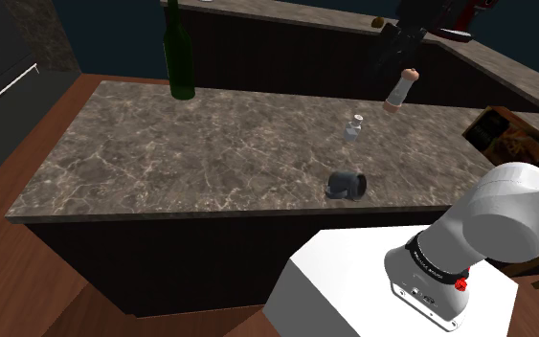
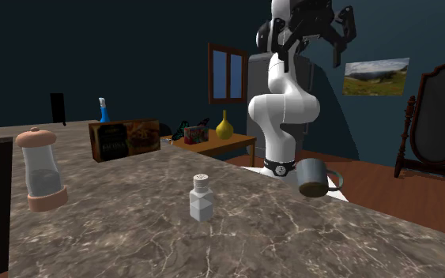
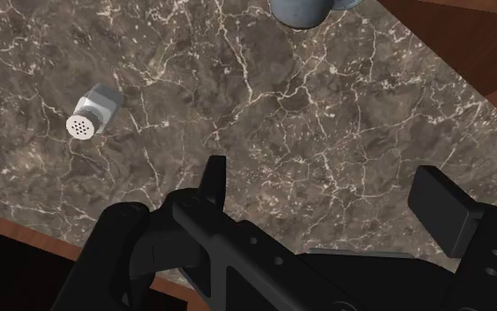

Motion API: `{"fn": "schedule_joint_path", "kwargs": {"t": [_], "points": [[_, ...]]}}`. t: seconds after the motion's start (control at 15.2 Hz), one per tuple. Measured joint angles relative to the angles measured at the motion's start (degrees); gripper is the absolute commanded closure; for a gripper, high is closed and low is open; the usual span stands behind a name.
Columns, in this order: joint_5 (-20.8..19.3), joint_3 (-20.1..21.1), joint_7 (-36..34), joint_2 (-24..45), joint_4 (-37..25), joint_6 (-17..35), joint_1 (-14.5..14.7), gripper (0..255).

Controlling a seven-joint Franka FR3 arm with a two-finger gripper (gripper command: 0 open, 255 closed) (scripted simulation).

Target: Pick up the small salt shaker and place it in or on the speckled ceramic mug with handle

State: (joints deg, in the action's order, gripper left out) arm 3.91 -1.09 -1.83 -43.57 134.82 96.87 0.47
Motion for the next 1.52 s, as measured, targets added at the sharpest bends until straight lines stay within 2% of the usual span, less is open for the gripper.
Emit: {"fn": "schedule_joint_path", "kwargs": {"t": [0.2,0.86,1.52], "points": [[-0.8,-1.0,1.2,0.3,1.2,1.2,-0.5,0],[-6.5,-8.1,9.2,8.9,6.4,12.9,-4.3,0],[-9.7,-16.3,18.2,26.0,4.3,26.6,-7.3,0]]}}
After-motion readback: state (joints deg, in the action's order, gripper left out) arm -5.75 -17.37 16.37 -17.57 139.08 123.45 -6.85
